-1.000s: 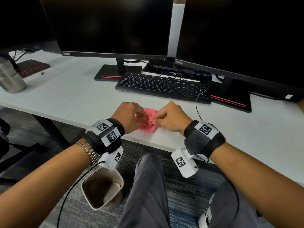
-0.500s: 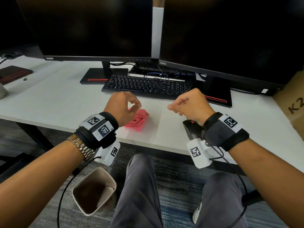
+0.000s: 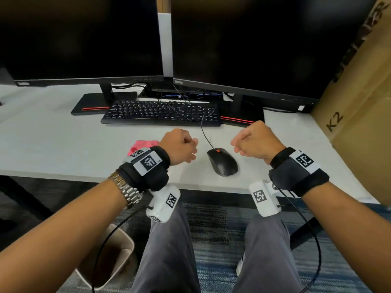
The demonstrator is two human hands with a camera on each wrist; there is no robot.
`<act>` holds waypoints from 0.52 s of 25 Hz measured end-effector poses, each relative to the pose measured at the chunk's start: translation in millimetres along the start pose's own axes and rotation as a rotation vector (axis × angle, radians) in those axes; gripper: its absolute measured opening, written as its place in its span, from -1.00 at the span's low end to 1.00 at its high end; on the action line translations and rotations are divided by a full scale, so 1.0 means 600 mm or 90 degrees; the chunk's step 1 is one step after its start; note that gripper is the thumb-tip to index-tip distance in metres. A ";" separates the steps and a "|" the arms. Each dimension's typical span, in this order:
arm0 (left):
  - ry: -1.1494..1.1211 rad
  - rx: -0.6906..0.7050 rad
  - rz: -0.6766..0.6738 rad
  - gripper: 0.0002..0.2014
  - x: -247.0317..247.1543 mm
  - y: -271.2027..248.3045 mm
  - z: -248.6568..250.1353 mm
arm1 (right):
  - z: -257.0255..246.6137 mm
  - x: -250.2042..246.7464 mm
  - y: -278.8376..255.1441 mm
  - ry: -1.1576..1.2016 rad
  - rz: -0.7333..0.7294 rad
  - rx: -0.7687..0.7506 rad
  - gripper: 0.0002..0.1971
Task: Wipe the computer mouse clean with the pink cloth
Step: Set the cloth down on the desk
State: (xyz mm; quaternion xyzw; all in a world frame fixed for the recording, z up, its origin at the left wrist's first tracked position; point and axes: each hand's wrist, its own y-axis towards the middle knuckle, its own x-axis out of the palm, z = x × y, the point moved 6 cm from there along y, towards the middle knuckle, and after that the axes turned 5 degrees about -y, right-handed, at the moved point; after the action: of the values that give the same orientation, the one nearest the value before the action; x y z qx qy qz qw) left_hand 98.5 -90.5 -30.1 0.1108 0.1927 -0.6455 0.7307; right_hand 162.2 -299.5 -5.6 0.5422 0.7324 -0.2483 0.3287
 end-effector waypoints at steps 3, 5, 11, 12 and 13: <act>-0.050 -0.089 -0.077 -0.79 0.055 0.014 -0.003 | 0.048 0.007 0.004 -0.095 -0.063 0.043 -0.83; -0.077 -0.124 -0.099 -0.83 0.074 0.022 -0.002 | 0.068 0.020 0.002 -0.132 -0.119 0.053 -0.82; -0.146 -0.132 -0.102 -0.74 0.092 0.042 0.006 | 0.065 0.037 -0.002 -0.125 -0.168 0.023 -0.78; -0.145 -0.130 -0.099 -0.75 0.094 0.045 0.006 | 0.063 0.038 0.000 -0.128 -0.169 0.022 -0.76; -0.145 -0.125 -0.094 -0.76 0.095 0.048 0.006 | 0.061 0.039 0.001 -0.137 -0.171 0.022 -0.76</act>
State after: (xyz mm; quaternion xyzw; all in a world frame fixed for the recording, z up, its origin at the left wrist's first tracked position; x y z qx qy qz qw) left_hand 132.7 -139.3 -53.4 -0.0498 0.1787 -0.6839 0.7056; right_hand 166.2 -311.0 -47.5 0.4156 0.7542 -0.3592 0.3597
